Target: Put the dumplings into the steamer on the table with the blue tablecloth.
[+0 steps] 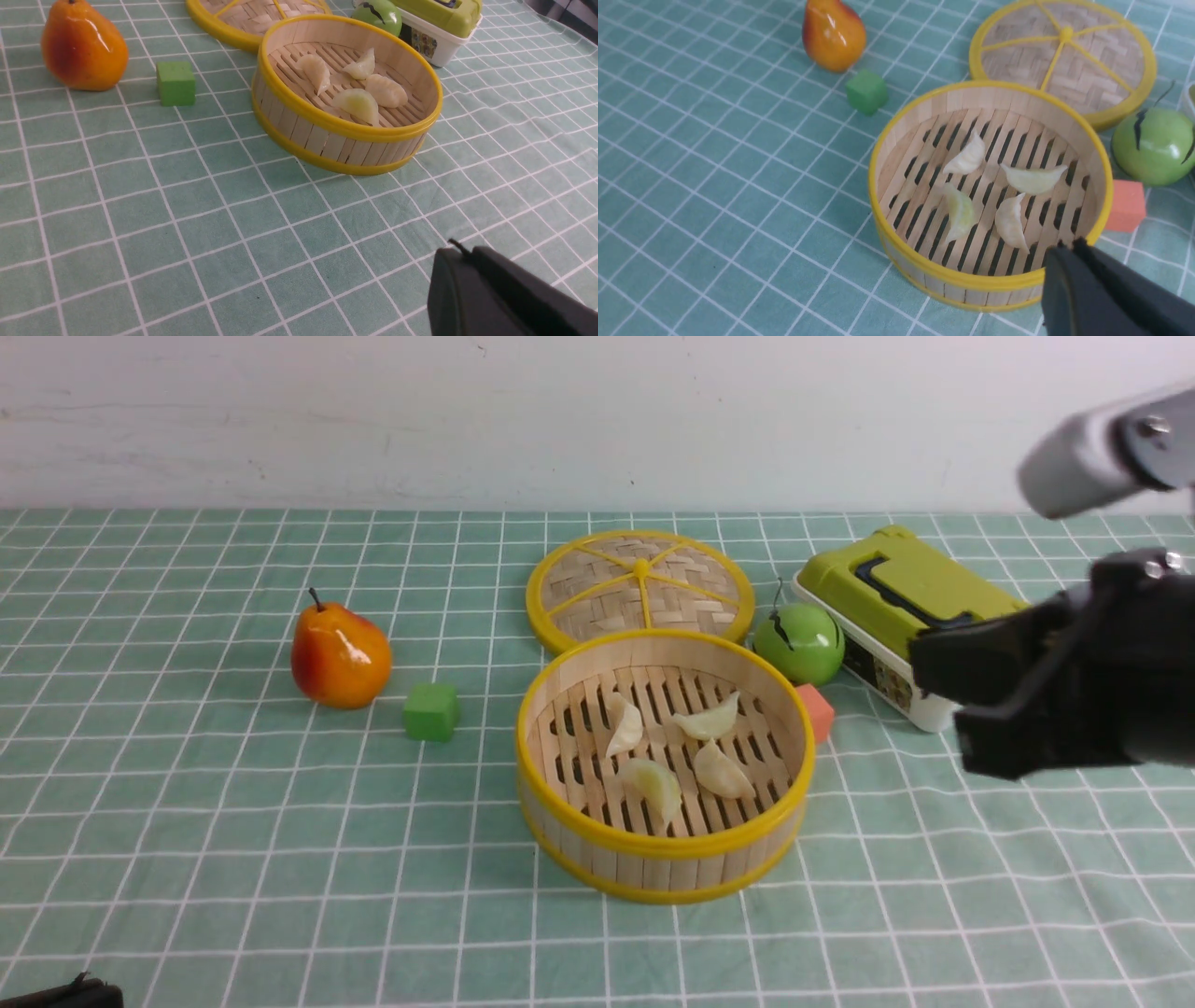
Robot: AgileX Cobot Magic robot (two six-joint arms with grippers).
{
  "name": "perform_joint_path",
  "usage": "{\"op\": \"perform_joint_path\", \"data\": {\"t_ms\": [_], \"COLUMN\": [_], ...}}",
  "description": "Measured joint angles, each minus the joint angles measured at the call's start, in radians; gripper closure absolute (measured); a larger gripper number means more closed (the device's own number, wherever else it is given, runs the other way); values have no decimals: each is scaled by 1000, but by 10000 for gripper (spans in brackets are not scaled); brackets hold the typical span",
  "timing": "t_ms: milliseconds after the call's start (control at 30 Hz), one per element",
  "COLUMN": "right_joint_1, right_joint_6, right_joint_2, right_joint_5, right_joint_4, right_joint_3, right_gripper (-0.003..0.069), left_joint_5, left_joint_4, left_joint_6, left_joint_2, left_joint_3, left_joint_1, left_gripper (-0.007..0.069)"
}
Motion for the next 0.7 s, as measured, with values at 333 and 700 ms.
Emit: {"op": "perform_joint_path", "data": {"t_ms": [333,700], "right_joint_1": [0,0], "right_joint_6": [-6,-6], "right_joint_2": [-254,-269], "right_joint_5": [-108,-91], "right_joint_4": [0,-26], "right_joint_3": [143,148], "right_gripper": [678,670], "left_joint_5": [0,5], "left_joint_4": [0,-2], "left_joint_6": [0,-2], "left_joint_2": [0,0], "left_joint_3": [0,0], "left_joint_1": [0,0], "left_gripper": [601,596]}}
